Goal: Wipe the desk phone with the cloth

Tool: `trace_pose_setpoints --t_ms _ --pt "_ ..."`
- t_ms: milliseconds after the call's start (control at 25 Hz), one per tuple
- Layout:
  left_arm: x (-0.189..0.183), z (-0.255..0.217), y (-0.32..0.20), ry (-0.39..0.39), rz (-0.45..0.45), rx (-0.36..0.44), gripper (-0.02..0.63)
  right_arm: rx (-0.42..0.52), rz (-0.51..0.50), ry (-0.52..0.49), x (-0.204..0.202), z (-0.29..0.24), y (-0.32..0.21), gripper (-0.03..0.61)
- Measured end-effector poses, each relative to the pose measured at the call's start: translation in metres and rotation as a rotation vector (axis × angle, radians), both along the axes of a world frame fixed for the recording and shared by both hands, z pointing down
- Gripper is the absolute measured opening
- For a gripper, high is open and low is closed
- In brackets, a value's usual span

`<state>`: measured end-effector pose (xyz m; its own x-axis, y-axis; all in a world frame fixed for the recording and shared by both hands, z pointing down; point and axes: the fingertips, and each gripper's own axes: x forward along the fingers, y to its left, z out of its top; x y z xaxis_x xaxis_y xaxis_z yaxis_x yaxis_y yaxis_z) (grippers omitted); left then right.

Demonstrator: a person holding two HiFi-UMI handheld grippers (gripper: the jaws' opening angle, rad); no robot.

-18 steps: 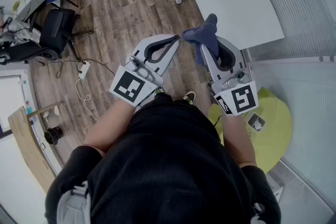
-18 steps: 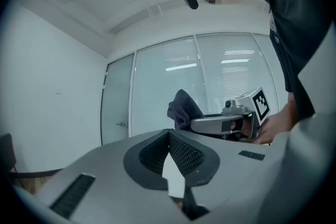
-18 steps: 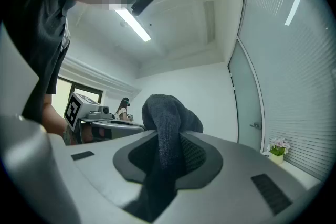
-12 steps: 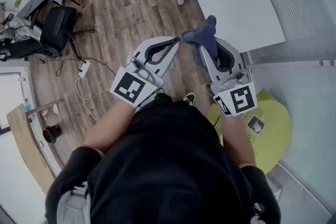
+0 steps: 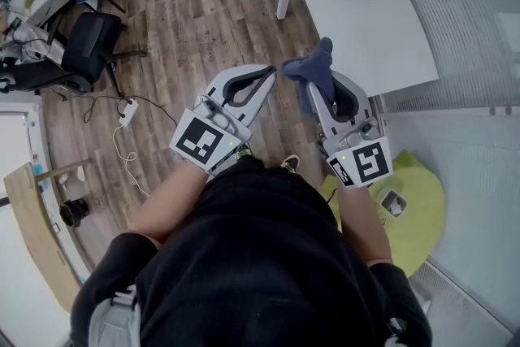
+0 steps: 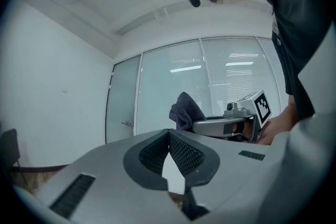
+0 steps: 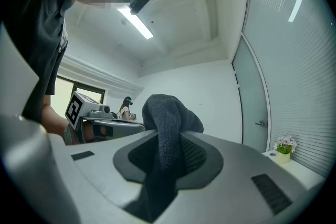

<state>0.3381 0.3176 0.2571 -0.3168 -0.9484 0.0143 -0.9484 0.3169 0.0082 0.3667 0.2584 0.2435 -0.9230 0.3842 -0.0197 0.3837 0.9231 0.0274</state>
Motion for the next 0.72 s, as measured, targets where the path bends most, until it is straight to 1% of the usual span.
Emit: trace_pose_setpoints --t_ms 160,440,520,640,720 --pt "-0.010 -0.002 0.015 0.019 0.001 0.020 0.011 0.008 0.000 0.009 -0.010 0.002 0.016 0.097" --pt "-0.030 -0.006 0.052 0.007 -0.006 0.030 0.011 0.014 -0.004 -0.002 -0.028 -0.002 0.050 0.097" --pt "-0.034 -0.004 0.062 0.008 -0.009 0.022 0.011 0.014 -0.008 -0.002 -0.032 -0.001 0.060 0.097" --pt "-0.039 0.003 0.074 0.008 -0.011 -0.012 0.011 0.009 -0.010 -0.003 -0.039 0.000 0.068 0.097" --pt "-0.043 0.005 0.078 0.008 -0.018 -0.012 0.011 0.007 -0.014 -0.002 -0.043 0.001 0.071 0.097"
